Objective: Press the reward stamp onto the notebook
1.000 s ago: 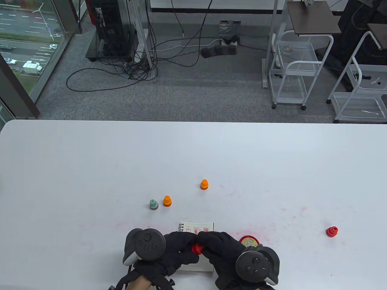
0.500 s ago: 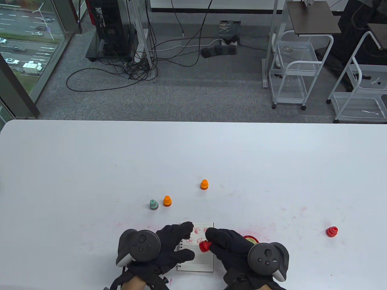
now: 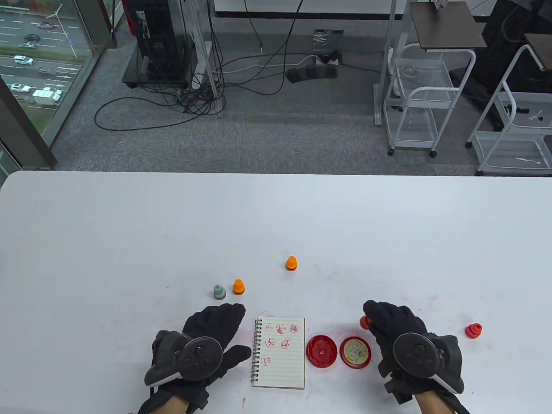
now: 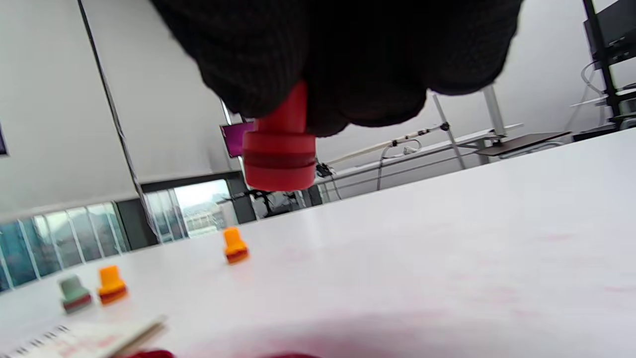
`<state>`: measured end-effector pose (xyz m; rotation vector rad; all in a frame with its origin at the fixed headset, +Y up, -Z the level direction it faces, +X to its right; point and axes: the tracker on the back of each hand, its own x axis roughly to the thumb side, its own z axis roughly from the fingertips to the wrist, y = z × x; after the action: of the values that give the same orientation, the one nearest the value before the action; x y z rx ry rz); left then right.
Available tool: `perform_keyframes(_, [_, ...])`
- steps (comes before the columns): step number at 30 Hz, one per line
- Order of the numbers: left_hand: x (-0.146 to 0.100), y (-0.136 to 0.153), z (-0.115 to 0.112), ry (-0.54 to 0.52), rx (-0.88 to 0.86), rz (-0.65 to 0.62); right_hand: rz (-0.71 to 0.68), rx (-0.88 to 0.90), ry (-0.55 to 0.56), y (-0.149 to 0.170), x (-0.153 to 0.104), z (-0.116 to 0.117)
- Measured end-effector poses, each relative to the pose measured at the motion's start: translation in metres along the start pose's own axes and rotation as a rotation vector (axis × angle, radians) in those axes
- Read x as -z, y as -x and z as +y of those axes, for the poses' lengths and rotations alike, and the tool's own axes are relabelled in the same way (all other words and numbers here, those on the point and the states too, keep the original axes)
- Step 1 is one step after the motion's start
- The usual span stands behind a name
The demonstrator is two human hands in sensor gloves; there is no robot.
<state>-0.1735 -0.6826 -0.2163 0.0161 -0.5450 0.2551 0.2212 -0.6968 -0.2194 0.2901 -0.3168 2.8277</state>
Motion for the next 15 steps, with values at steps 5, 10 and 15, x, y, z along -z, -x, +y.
perform_keyframes(5, [0.002,0.003,-0.005,0.033,-0.004,0.016,0.041,-0.158,-0.062,0.014,0.003,0.017])
perform_keyframes(10, [0.002,0.002,-0.005,0.04,-0.002,0.018,0.079,-0.189,-0.097,0.024,0.009,0.029])
perform_keyframes(15, [0.002,0.002,-0.006,0.057,-0.004,0.022,0.064,-0.248,-0.16,0.019,0.011,0.04])
